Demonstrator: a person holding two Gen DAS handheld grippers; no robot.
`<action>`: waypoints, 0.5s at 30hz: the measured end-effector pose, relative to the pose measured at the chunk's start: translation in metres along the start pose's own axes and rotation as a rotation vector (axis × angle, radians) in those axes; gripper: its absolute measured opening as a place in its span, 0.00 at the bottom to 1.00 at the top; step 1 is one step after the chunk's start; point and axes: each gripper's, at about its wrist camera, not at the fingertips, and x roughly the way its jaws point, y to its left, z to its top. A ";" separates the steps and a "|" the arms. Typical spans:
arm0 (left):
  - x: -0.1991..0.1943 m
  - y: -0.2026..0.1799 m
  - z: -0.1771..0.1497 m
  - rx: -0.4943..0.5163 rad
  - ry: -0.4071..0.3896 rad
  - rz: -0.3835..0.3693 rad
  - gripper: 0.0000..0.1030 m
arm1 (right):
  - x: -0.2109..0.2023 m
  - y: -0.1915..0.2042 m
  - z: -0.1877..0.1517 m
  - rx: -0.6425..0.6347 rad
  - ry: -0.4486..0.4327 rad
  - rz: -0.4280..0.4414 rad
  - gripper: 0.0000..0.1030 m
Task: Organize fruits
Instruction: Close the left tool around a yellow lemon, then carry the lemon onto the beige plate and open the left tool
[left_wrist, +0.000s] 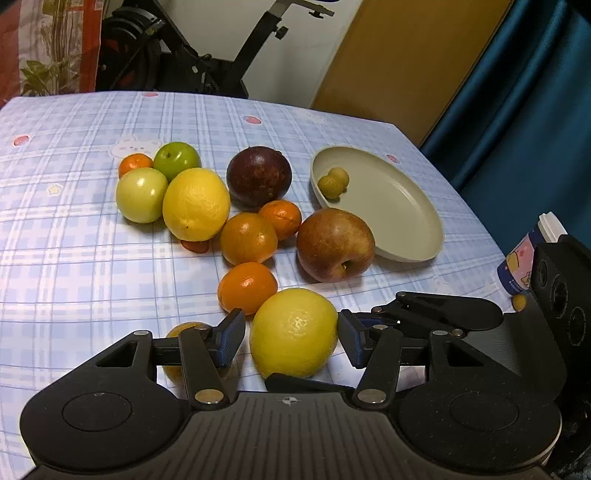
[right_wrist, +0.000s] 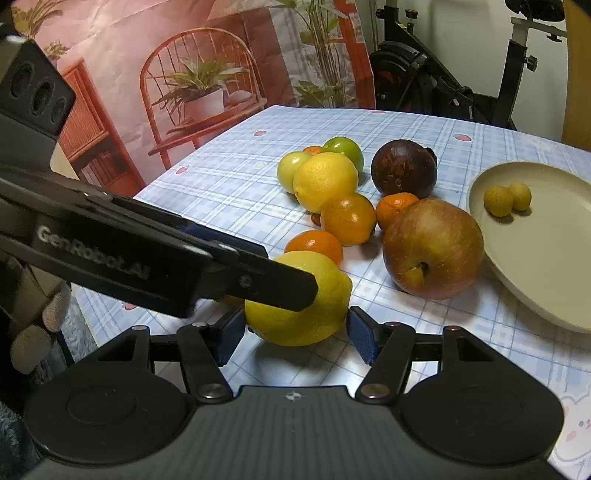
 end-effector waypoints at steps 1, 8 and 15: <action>0.002 0.000 0.000 -0.002 0.002 -0.003 0.56 | 0.000 0.000 0.000 0.004 -0.001 0.002 0.63; 0.006 -0.004 -0.002 0.026 0.008 -0.003 0.56 | 0.002 -0.003 -0.004 0.019 -0.017 0.013 0.63; 0.000 -0.013 -0.001 0.060 -0.014 0.003 0.56 | -0.004 -0.002 -0.007 0.035 -0.028 0.019 0.62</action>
